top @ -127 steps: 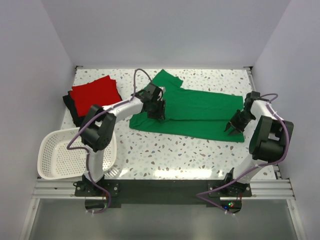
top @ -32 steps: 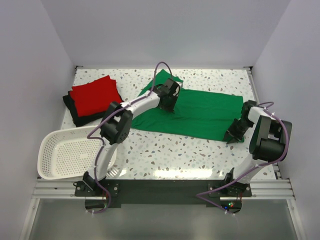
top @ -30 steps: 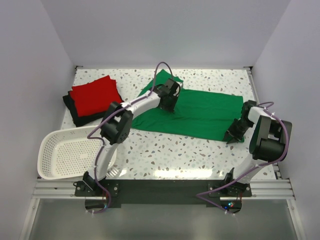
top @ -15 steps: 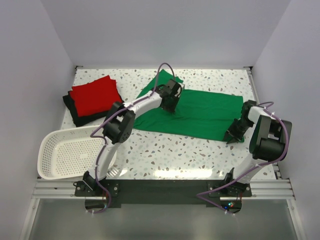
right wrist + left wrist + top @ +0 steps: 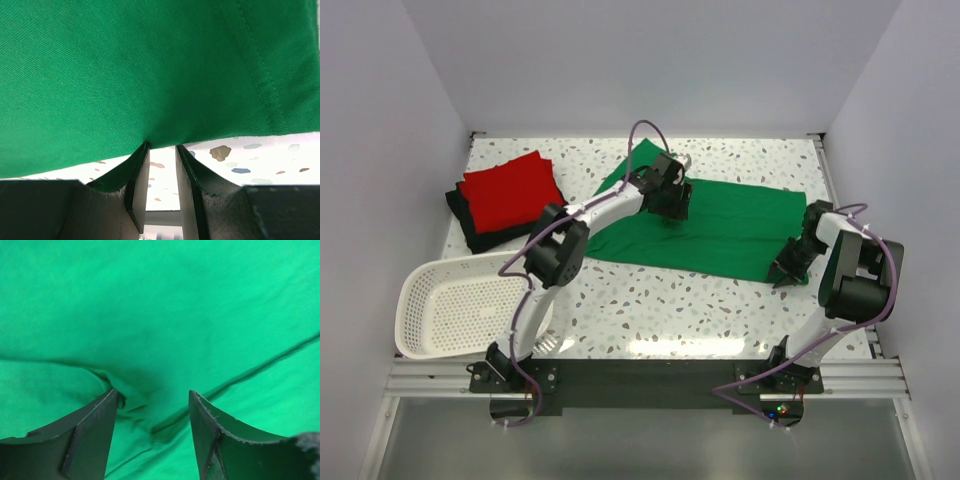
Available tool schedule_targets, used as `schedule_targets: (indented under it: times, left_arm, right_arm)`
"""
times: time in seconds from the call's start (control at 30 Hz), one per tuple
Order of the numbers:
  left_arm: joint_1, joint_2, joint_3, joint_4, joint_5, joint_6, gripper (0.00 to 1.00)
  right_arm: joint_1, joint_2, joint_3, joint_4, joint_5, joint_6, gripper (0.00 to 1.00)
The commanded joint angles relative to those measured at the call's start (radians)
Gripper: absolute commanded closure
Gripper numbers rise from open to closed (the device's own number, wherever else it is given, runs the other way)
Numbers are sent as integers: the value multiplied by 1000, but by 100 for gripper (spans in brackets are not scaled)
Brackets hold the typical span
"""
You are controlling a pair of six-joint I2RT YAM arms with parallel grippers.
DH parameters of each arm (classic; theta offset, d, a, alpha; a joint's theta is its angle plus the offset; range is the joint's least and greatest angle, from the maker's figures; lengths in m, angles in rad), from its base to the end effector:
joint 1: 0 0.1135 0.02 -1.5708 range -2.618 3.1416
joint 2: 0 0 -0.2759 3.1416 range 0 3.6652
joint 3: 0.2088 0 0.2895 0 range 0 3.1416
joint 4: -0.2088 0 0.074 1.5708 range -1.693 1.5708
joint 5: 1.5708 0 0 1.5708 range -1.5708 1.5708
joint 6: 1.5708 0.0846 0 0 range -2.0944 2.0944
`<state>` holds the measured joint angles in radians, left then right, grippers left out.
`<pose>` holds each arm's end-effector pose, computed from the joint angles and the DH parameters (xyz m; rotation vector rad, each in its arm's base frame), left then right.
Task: Fold and stack the t-shirts
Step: Fold the tshirt
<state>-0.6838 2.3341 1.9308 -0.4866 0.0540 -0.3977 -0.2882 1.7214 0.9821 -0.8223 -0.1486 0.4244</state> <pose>0.4580 -0.3791 0.1338 0.3855 2.5060 -0.5211 0.3032 -0.0768 0.0821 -1.0915 -2.9356 -0.2336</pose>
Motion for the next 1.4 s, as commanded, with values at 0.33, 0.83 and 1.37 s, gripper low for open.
schedule_targets:
  times: [0.33,0.83,1.37]
  left_arm:
    - [116,-326,-318,425,216,-260,32]
    - [198,-449,-575,261,37,-139,25]
    - [198,-444,-740,227,-83,-112,23]
  right_arm:
    - [3,40,-3,25,50,-29,68]
    - [38,-66,199,-95,96,-52,66]
    - [38,144,210,-5,80,-42,65]
